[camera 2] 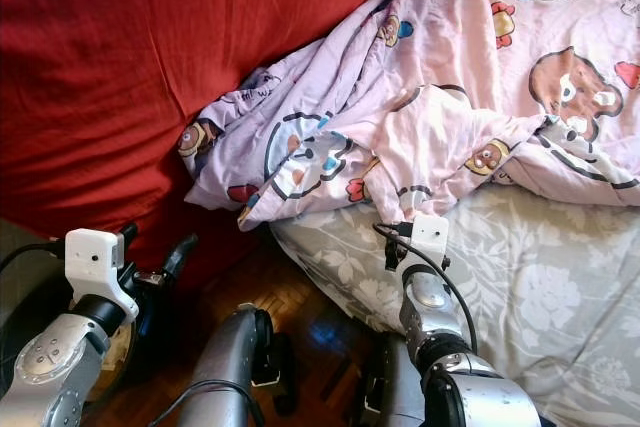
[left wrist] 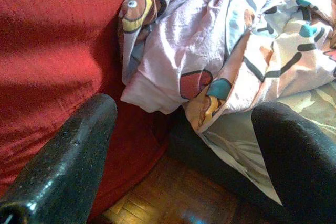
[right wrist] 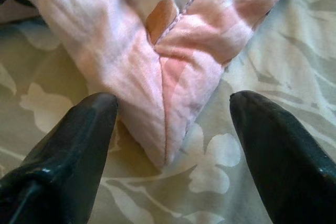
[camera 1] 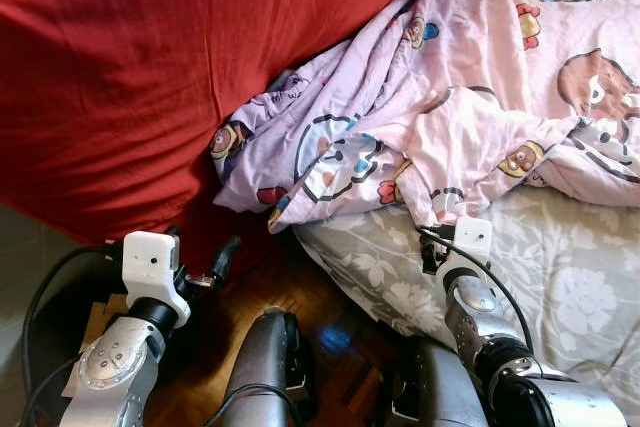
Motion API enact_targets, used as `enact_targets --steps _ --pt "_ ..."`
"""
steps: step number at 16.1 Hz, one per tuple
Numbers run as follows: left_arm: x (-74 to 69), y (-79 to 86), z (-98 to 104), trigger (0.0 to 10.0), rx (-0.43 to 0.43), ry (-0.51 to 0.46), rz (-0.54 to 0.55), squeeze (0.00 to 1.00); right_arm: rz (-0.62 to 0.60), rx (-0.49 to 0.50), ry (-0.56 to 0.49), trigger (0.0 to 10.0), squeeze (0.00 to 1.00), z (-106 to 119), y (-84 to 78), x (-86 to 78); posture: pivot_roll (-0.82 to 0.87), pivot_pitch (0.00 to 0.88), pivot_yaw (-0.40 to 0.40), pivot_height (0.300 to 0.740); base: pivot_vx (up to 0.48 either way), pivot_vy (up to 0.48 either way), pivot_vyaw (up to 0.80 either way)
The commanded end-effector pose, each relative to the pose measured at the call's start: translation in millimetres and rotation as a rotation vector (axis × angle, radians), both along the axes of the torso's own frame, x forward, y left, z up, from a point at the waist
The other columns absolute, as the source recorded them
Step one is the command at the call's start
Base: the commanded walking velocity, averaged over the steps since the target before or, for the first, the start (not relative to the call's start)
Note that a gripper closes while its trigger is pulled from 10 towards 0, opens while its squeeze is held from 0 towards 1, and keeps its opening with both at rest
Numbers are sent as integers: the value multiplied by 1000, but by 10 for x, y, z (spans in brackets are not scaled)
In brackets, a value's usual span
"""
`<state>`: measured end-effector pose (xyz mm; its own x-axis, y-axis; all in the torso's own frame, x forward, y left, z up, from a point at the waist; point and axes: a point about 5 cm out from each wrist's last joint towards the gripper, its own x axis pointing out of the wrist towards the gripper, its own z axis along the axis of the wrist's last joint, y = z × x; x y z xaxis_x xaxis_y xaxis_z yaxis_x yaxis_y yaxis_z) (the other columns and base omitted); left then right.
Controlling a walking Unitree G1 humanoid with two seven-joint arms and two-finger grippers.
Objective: Clean up the room
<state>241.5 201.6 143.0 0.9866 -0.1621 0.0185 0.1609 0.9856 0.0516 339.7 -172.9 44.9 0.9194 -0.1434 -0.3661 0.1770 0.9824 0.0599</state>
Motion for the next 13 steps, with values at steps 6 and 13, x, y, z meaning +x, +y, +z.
enact_targets --steps 6,13 --pt "-78 36 -1 10000 14 33 4 0 -10 -2 90 4824 0 -160 -15 -110 309 425 57 641 0 0 0" --pt "-111 47 5 10000 25 44 5 0 -35 5 107 2863 0 -187 -44 -132 315 435 65 641 0 0 0"
